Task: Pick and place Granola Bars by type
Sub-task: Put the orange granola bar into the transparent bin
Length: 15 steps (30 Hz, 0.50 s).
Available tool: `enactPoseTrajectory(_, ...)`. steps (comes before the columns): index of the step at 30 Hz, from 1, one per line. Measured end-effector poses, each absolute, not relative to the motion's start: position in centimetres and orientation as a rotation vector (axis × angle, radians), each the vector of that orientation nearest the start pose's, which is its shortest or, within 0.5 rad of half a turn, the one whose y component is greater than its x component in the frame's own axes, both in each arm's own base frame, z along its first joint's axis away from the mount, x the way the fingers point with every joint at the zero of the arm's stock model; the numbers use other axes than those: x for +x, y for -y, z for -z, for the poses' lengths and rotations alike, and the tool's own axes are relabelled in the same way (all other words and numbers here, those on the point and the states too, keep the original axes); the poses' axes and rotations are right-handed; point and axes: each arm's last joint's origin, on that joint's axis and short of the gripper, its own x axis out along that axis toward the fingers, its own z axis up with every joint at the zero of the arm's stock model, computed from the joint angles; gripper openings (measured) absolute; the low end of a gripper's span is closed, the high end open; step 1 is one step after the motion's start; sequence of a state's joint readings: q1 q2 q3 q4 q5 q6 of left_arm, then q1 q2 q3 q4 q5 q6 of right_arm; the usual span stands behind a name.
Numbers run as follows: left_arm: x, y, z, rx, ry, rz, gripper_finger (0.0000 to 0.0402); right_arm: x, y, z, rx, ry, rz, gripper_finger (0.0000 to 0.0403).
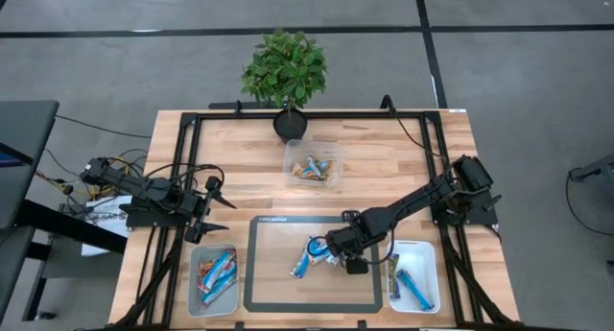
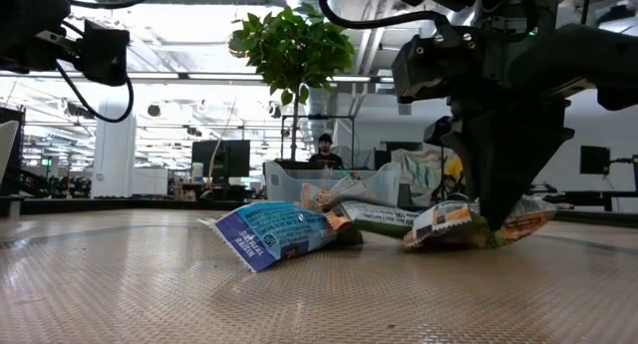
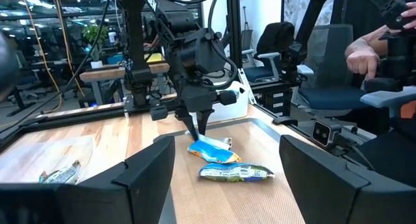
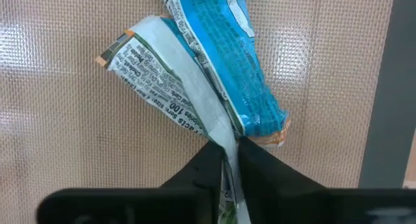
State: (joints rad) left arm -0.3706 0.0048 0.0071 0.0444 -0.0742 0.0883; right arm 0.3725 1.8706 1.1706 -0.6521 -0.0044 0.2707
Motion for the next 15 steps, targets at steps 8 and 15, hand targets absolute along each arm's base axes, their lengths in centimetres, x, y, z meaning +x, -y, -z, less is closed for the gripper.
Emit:
enactPoseTrajectory(8, 9.2, 3.3, -17.0, 0.079, 0.059, 0.295, 0.027, 32.2, -12.5, -15.1, -0.004, -1.35, -0.121, 0.0005)
enactPoseTrajectory(15, 9.2, 3.3, -17.0, 0.079, 0.059, 0.295, 0.027, 31.9, -12.0, -17.3, 0.038, -1.302, -0.139, 0.0018)
